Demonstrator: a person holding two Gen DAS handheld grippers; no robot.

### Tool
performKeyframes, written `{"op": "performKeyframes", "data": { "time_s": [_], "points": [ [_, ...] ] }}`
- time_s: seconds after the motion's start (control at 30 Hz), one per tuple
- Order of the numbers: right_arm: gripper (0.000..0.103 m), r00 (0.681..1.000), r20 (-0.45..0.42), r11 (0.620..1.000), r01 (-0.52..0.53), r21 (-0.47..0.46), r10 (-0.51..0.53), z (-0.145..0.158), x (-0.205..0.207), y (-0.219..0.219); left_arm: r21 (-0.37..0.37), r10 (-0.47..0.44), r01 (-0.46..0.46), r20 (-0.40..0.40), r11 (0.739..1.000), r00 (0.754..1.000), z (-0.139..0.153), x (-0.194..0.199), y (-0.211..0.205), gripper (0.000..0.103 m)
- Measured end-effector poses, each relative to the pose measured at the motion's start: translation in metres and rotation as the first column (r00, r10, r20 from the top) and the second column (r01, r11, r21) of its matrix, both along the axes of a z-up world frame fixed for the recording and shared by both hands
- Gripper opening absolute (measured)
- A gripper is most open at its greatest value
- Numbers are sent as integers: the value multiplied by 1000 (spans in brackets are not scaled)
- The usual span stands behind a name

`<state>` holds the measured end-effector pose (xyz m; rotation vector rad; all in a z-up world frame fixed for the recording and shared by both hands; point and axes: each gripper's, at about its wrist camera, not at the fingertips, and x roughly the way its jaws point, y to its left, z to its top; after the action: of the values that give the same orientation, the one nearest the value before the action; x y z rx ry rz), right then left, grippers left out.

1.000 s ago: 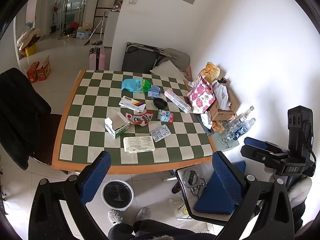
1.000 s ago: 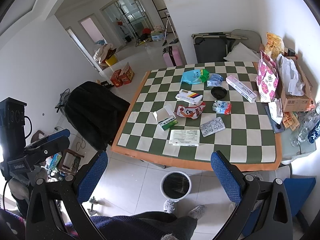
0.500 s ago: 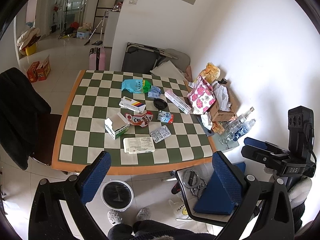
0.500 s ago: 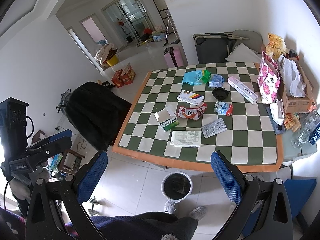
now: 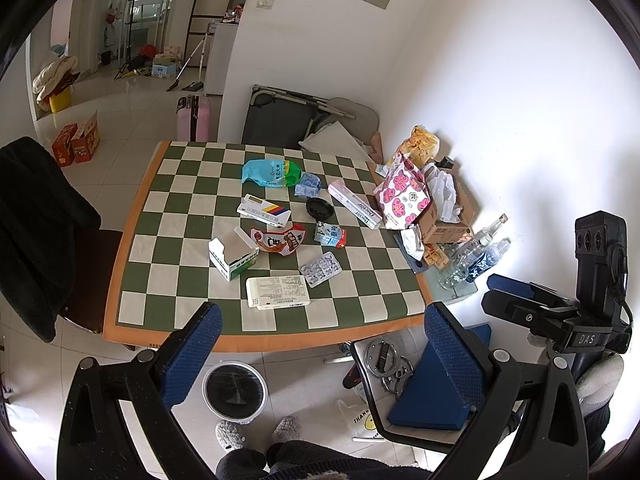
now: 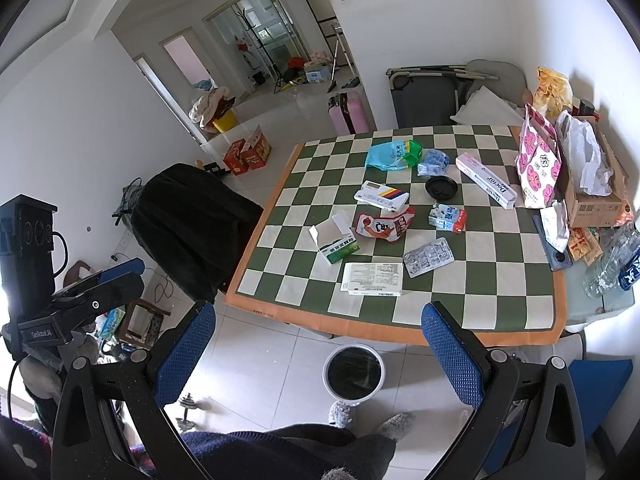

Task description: Collect trash

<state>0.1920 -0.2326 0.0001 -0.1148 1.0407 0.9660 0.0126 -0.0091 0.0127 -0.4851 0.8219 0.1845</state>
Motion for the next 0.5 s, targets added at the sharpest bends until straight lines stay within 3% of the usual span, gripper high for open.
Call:
{"op": "performKeyframes", "data": {
  "time_s": [0.5],
  "points": [
    [103,1000,0,1000,0,1,0,0,2,2,0,2,-2,1,1000,1000,-1,-1,0,103]
  ]
}}
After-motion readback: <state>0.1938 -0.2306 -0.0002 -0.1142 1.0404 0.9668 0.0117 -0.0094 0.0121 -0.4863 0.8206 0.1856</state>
